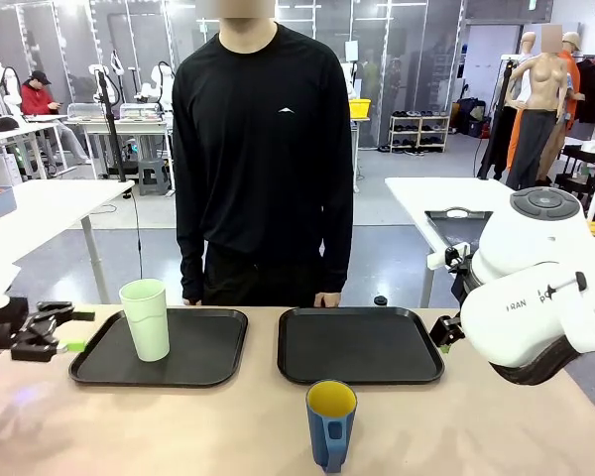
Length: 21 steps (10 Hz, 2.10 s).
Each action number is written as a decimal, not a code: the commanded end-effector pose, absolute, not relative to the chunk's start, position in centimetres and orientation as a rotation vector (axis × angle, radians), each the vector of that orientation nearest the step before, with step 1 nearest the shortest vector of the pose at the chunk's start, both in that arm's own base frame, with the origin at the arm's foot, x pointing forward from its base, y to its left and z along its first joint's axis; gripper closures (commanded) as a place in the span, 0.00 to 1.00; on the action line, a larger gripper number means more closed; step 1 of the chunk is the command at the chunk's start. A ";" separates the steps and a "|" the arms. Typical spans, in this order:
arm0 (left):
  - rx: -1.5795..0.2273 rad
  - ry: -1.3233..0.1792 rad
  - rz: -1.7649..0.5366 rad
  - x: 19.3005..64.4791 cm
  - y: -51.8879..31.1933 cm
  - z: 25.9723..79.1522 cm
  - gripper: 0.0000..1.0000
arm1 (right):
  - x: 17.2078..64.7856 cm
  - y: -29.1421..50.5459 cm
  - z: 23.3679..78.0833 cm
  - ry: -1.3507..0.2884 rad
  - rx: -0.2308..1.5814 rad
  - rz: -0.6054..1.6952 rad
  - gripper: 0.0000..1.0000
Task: Sort and store the cups by type.
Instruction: Pick up the Handle plastic cup and place it into the empty Flat Tray.
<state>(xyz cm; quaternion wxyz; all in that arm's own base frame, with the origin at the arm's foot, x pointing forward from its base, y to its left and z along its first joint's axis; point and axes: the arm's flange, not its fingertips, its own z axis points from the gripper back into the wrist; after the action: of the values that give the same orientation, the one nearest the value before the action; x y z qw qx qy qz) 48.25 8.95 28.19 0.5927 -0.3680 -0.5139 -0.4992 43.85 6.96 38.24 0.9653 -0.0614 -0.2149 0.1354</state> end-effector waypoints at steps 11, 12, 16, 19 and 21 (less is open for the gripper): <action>-0.381 -0.817 -1.471 40.6 2.4 34.5 0.00 | 43.9 6.9 38.2 -0.436 -0.123 0.271 0.00; -0.361 -0.819 -1.474 40.6 2.8 34.8 0.00 | 43.9 6.9 38.2 -0.436 -0.123 0.271 0.00; -0.384 -0.857 -1.481 41.1 3.1 34.5 0.00 | 43.9 6.9 38.2 -0.436 -0.123 0.271 0.00; -0.384 -0.857 -1.481 41.1 3.1 34.5 0.00 | 43.9 6.9 38.2 -0.436 -0.123 0.271 0.00; -0.384 -0.857 -1.481 41.1 3.1 34.5 0.00 | 43.9 6.9 38.2 -0.436 -0.123 0.271 0.00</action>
<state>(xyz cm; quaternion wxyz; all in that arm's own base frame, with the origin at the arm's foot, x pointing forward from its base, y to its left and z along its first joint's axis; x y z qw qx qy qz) 41.10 3.22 34.57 0.6397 -0.1665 -0.3709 -0.6523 43.86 6.96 38.25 0.9652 -0.0614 -0.2150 0.1354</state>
